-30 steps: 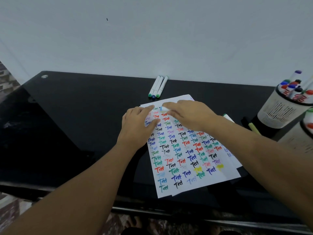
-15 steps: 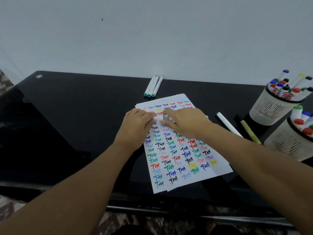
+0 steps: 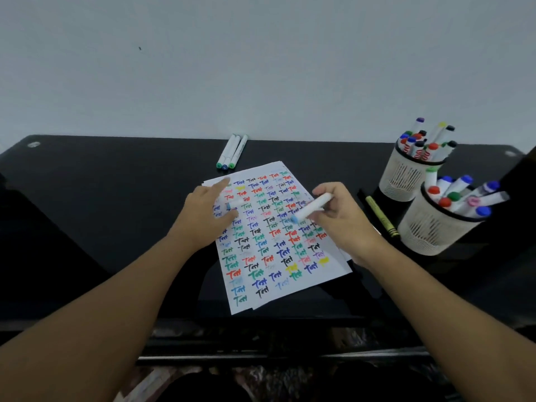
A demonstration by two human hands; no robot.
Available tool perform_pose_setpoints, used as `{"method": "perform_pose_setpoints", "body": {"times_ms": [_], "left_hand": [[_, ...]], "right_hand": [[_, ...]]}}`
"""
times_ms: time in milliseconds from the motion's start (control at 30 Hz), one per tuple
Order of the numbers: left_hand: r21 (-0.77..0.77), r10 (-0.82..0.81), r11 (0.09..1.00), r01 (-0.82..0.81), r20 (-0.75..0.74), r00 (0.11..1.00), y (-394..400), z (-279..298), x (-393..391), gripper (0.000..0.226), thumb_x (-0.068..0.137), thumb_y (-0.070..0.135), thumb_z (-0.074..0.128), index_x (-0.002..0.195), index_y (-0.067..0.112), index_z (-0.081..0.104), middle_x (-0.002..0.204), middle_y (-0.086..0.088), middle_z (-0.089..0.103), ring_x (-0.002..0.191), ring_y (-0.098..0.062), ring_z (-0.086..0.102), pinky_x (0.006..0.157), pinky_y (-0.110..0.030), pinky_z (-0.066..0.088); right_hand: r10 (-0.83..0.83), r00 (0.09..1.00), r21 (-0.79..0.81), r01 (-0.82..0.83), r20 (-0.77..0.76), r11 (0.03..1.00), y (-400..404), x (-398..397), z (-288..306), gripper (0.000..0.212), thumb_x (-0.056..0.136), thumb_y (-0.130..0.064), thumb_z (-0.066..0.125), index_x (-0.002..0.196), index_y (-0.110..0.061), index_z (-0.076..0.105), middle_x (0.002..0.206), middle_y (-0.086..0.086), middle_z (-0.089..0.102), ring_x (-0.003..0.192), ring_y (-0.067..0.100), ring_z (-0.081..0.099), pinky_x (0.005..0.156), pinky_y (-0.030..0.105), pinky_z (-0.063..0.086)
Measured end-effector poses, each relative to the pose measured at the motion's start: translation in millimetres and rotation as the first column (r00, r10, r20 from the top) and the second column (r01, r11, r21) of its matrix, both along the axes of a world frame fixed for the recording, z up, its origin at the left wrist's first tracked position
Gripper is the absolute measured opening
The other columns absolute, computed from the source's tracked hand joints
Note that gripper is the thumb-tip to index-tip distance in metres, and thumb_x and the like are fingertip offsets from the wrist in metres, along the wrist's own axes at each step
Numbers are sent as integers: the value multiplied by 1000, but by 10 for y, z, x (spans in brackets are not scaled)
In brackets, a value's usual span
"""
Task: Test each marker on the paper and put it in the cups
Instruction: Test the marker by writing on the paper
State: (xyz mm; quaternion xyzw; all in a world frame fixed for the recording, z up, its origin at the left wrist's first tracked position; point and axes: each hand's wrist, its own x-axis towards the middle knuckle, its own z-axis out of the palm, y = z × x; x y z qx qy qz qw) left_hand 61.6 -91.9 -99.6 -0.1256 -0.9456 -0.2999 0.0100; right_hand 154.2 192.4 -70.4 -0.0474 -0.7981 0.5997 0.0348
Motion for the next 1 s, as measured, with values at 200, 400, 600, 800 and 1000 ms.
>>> {"method": "perform_pose_setpoints", "body": {"times_ms": [200,400,600,800,1000], "left_hand": [[-227,-154,960,165,65,986,125,27,497,83,79,88,47,151,63,16,167,5,-6,153,-25,-11,122,-56,6],[-236,-116,964,124,48,992,152,-70,651,80,75,94,40,147,59,37,168,5,3,153,-21,-4,124,-52,5],[-230,-97,968,103,34,995,160,-74,638,90,66,102,33,144,60,41,167,6,11,153,-23,4,125,-52,8],[-215,-92,972,96,29,995,167,-73,651,93,63,104,32,143,58,44,168,5,10,153,-24,6,124,-53,9],[-239,-99,966,102,22,995,165,-98,636,95,64,104,29,145,58,41,167,6,12,153,-23,7,125,-53,10]], "right_hand": [[-86,989,-154,67,-123,986,72,236,-44,15,109,-30,52,116,-21,62,75,-2,59,69,14,59,69,28,55],[-173,977,-32,170,-124,985,122,466,-201,19,105,-32,60,104,-21,75,77,-5,71,74,8,67,80,31,58],[-117,974,110,140,-194,984,215,658,-220,3,96,-23,75,98,-26,75,101,-15,73,90,4,65,75,19,51],[-190,975,99,201,-112,975,202,687,-259,8,100,-35,67,97,-28,68,85,-5,70,73,7,61,65,21,48],[-164,984,146,172,-64,974,221,671,-250,11,104,-39,61,99,-30,66,86,-3,70,70,9,58,64,27,48]]}}
